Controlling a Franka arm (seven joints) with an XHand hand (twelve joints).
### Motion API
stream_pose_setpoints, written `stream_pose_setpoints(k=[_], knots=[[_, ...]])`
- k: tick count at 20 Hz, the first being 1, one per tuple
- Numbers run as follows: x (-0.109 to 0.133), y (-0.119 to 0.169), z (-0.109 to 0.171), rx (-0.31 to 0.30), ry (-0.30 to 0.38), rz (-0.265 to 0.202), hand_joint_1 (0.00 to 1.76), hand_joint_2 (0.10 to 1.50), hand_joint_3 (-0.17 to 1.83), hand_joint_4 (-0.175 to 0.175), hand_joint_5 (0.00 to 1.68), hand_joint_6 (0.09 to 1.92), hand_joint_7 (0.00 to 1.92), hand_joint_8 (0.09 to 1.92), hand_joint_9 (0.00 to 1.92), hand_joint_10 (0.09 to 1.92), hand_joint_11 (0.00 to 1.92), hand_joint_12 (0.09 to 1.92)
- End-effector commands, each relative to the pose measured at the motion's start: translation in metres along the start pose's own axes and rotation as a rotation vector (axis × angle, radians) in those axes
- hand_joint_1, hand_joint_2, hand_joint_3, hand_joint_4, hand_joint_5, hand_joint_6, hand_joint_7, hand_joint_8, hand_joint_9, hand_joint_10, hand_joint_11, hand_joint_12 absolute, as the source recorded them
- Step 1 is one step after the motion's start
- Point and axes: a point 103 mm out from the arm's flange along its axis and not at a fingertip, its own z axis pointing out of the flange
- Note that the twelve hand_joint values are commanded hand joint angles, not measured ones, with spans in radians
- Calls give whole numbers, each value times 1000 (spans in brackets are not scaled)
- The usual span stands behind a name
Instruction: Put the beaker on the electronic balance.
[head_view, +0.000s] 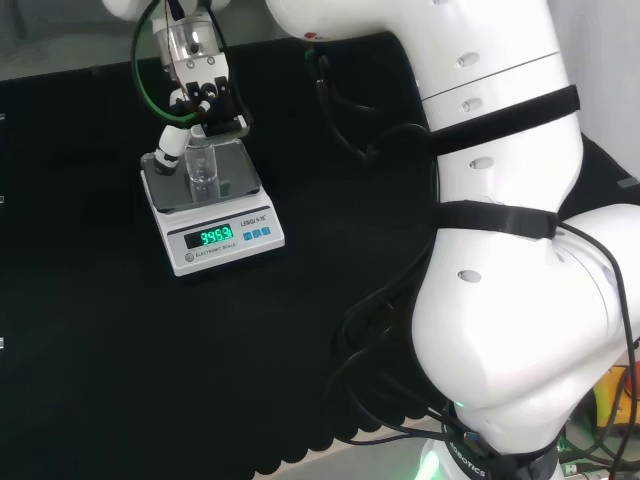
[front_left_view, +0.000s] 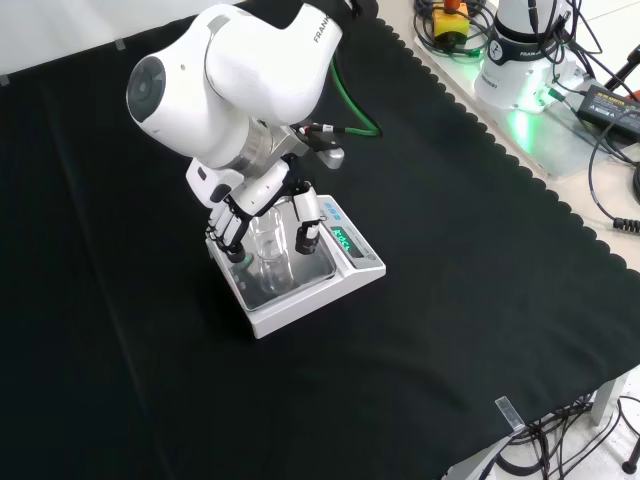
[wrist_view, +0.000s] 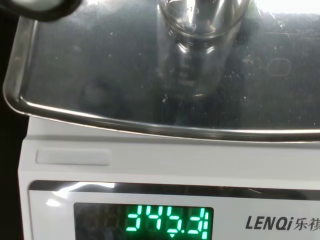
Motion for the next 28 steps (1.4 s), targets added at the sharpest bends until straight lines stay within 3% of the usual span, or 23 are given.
stream_pose_setpoints(k=[1, 12, 20, 24, 28], knots=[[-4, -11, -12, -77, 30, -22, 595, 652, 319, -86, 171, 199, 13, 856, 4, 866, 261, 1424], [-40, -70, -50, -258, 74, -9, 592, 692, 259, -88, 203, 87, 13, 851, 0, 935, 279, 1421], [-85, -128, -49, -322, 96, 39, 601, 707, 257, -90, 221, 87, 46, 854, 48, 974, 326, 1409], [-103, -154, -45, -364, 148, 69, 627, 748, 277, -93, 259, 87, 88, 851, 131, 958, 392, 1377], [-114, -174, -37, -397, 177, 63, 677, 801, 322, -93, 384, 106, 139, 851, 167, 941, 430, 1356]])
